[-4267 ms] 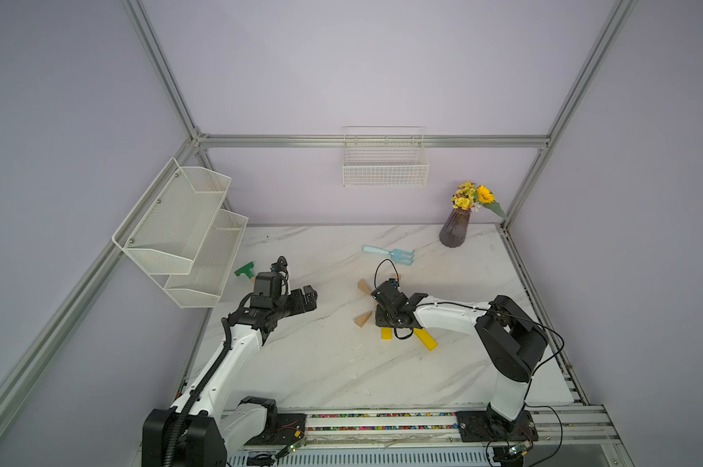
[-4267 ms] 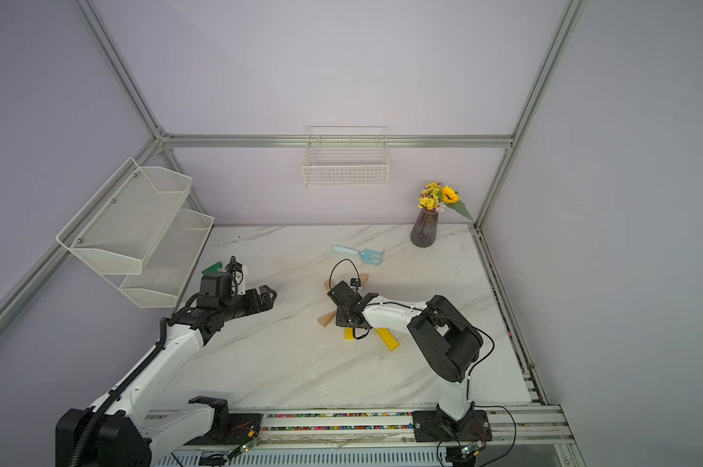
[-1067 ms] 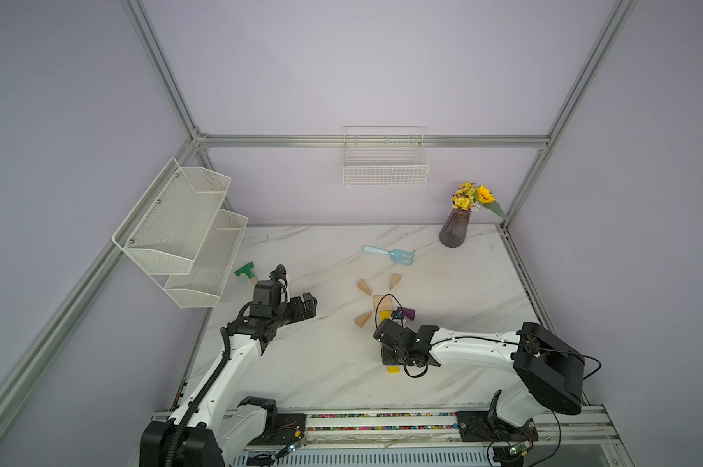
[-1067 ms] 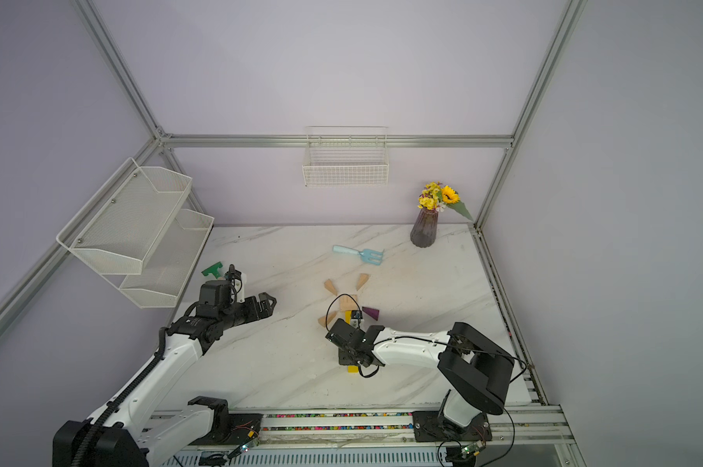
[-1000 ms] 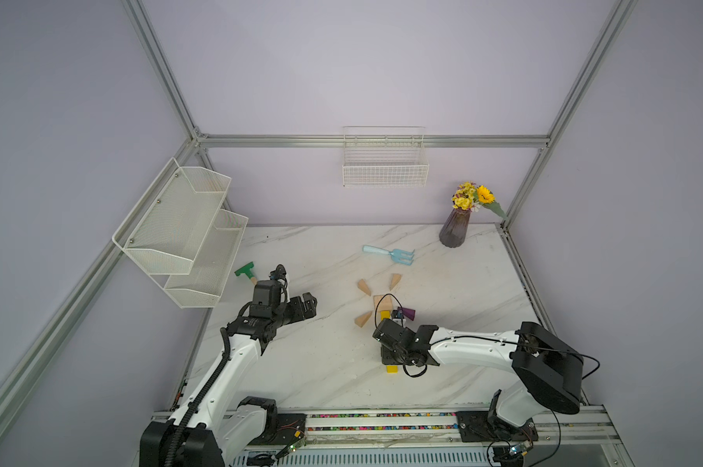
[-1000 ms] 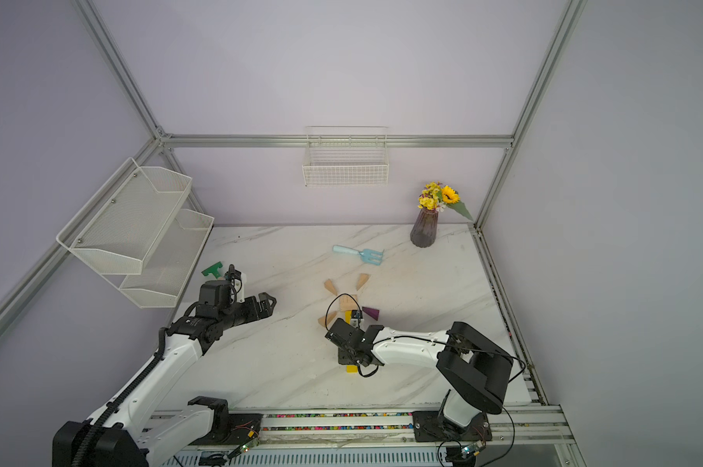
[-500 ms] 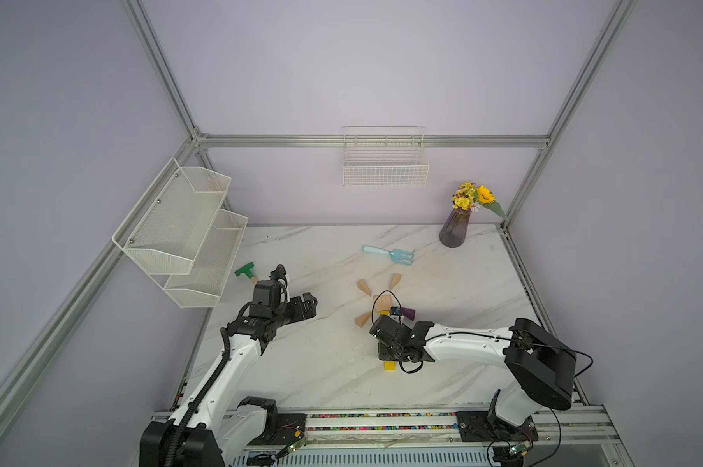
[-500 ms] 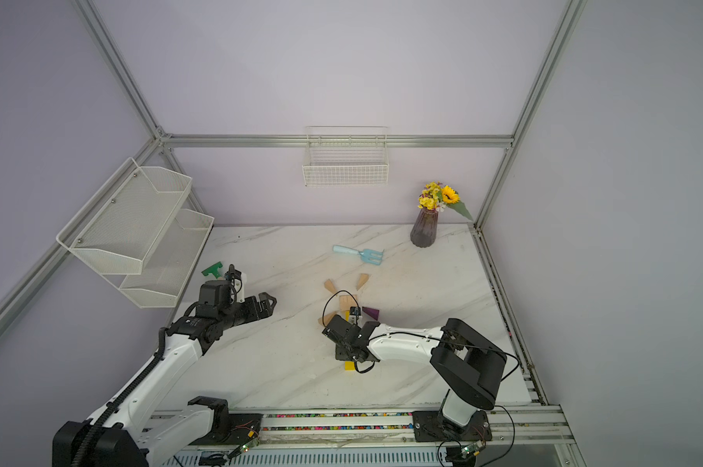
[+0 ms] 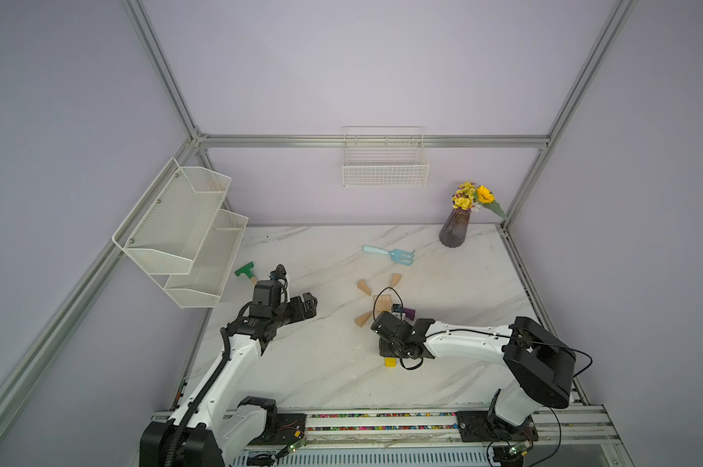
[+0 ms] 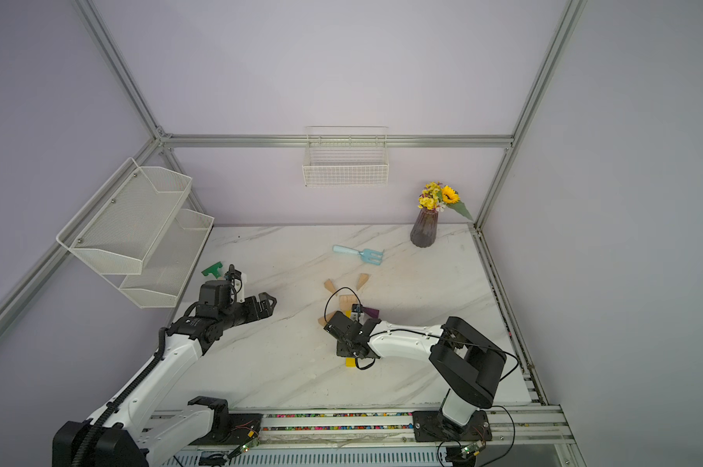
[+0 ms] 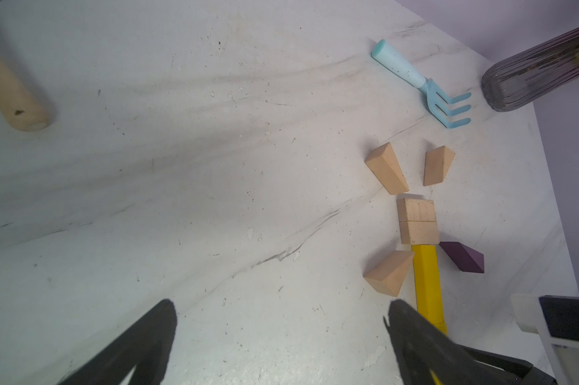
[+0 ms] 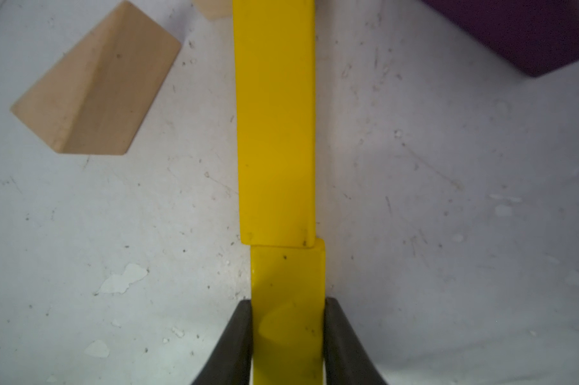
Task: Assemble a small pinwheel with building blocks
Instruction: Assemble the building block at the center of the board.
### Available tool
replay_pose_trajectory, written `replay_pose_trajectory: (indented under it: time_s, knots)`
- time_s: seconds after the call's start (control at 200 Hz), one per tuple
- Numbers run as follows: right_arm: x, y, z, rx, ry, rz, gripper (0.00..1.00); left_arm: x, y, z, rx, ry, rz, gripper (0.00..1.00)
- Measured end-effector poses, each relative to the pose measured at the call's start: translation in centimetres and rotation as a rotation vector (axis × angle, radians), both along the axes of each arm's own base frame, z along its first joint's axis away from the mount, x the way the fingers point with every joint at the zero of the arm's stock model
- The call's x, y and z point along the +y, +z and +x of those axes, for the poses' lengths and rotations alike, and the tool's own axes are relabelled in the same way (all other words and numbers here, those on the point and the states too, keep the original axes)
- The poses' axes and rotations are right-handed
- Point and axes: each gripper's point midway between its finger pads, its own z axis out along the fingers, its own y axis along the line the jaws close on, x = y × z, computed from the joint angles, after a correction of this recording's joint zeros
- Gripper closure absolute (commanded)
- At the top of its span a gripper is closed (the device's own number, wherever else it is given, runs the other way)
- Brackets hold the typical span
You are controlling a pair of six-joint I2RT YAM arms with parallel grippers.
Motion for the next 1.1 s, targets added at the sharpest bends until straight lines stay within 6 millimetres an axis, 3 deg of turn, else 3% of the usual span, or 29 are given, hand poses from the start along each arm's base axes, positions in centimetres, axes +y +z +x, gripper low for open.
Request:
replay_pose_trajectory:
  time_s: [0.65,0.77,0.975,1.1]
  knots:
    - [0.1,0.4,0.4,-0.016,0.006,0.000,0.44,0.0,-0.7,-0.4,0.016,-0.001,0.001,0.00]
    - [-0.1,3.2,0.8,-0.069,-0.004,0.041,0.43,0.0,-0.7,-0.4,0.016,-0.001,0.001,0.00]
    - [-1.5,11.4,2.5,-0.224,-0.067,0.210,0.44,0.0,-0.7,-0.4,0.016,-0.001,0.001,0.00]
    - [-2.7,12.6,3.2,-0.250,-0.101,0.236,0.45,0.0,-0.7,-0.4,0.014,-0.001,0.001,0.00]
